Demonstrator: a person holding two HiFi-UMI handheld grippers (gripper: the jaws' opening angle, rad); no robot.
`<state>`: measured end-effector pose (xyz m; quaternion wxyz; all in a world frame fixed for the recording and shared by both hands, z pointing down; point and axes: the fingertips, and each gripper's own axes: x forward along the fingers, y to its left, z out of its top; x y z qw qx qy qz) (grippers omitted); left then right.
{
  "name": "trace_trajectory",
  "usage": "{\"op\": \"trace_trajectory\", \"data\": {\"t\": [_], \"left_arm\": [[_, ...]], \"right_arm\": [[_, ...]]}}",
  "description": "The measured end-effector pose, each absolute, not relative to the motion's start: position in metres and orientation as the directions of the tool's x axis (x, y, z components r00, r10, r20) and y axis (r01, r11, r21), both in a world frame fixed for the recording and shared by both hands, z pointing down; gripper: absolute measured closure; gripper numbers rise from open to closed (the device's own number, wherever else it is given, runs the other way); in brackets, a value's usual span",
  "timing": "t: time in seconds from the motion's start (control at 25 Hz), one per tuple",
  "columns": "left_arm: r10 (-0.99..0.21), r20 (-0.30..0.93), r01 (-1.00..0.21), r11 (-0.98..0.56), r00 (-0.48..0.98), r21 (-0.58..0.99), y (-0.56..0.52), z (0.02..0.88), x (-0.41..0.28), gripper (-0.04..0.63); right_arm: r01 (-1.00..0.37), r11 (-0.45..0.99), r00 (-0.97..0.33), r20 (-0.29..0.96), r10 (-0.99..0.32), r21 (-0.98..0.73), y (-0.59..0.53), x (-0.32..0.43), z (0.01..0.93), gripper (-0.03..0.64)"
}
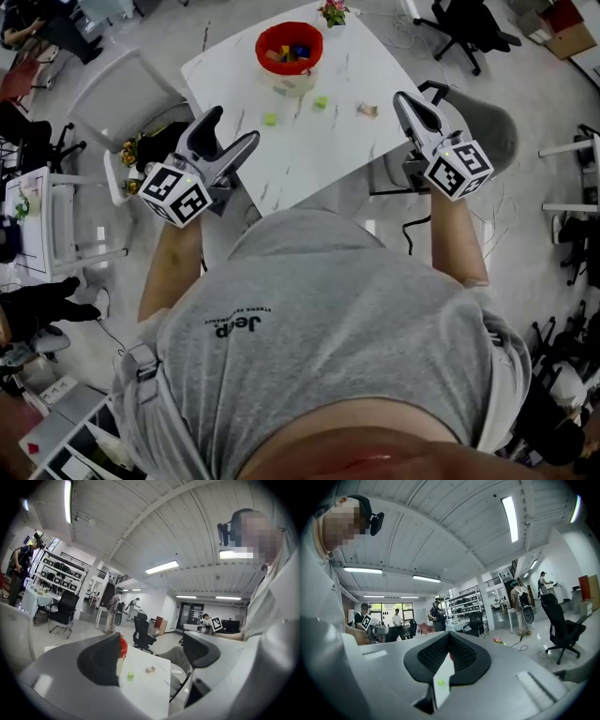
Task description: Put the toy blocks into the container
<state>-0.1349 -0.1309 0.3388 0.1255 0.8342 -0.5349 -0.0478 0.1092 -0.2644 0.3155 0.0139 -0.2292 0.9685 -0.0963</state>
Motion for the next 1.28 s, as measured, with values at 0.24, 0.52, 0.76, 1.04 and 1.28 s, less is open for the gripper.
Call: {"op": "trace_trajectory", "data": {"t": [0.24,0.52,0.76,1.04,1.28], "left_arm": [[-0.820,0.107,-0.814,-0.528,0.563,0.242,-0.159,0.379,-0.152,0.137],[-0.701,0.232,-0.738,-0.648,0.674,0.186,-0.197,0.439,-0.186,0.138],[-0.582,0.373,-0.669,-0.725,0.723,0.164,-0.228,0.516,-0.187,0.140],[-0.432,0.545,-0.582,-0.803,0.718,0.129,-0.237,0.610,-0.168,0.140],[-0.368,0.638,-0.544,-0.834,0.677,0.096,-0.247,0.662,-0.162,0.150]], "right_arm": [[-0.521,0.837,-0.853,0.054,-0.520,-0.167,-0.273,0.087,0.325,0.614],[-0.600,0.781,-0.800,0.096,-0.593,-0.174,-0.282,0.042,0.332,0.614],[-0.624,0.758,-0.781,0.126,-0.612,-0.188,-0.300,0.020,0.354,0.614],[-0.626,0.750,-0.780,0.164,-0.604,-0.212,-0.313,0.014,0.397,0.614],[-0.635,0.738,-0.772,0.208,-0.600,-0.229,-0.320,0.015,0.425,0.614]]}}
